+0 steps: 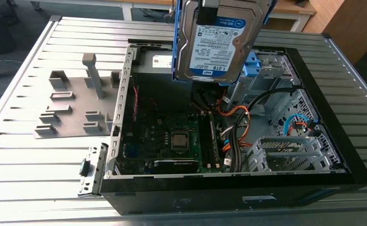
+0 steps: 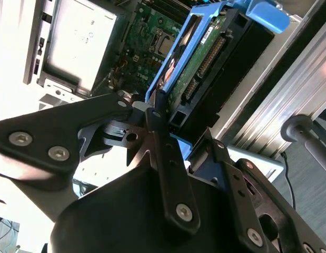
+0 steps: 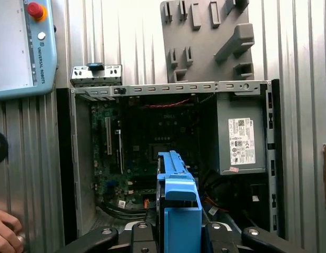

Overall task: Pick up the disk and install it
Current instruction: 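Pick up the disk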

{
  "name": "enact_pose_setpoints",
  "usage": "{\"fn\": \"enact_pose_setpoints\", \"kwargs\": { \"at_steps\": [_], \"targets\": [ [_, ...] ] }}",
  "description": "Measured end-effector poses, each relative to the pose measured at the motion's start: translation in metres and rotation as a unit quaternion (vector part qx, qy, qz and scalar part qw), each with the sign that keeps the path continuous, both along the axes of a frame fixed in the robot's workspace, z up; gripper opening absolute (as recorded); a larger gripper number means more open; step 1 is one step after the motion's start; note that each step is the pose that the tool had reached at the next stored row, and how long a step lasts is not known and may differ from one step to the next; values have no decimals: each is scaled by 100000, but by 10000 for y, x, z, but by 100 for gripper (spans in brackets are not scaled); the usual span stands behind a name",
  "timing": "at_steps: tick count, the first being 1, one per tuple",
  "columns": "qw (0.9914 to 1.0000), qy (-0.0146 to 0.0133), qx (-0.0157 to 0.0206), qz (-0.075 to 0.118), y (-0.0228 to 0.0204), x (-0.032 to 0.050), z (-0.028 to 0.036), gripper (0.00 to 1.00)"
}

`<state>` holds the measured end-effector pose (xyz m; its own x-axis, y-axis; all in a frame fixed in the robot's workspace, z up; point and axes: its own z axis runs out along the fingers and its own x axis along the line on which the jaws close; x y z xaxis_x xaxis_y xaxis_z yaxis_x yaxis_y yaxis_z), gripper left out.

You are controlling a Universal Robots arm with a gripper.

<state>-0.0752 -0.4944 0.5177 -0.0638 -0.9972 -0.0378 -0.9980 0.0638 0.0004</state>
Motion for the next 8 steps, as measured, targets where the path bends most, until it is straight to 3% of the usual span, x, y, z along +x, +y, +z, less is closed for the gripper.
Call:
{"fn": "enact_pose_setpoints", "kwargs": {
  "at_steps": [8],
  "targets": [
    [100000,1,-2,-1,-57,4,-2,36]
  ]
}}
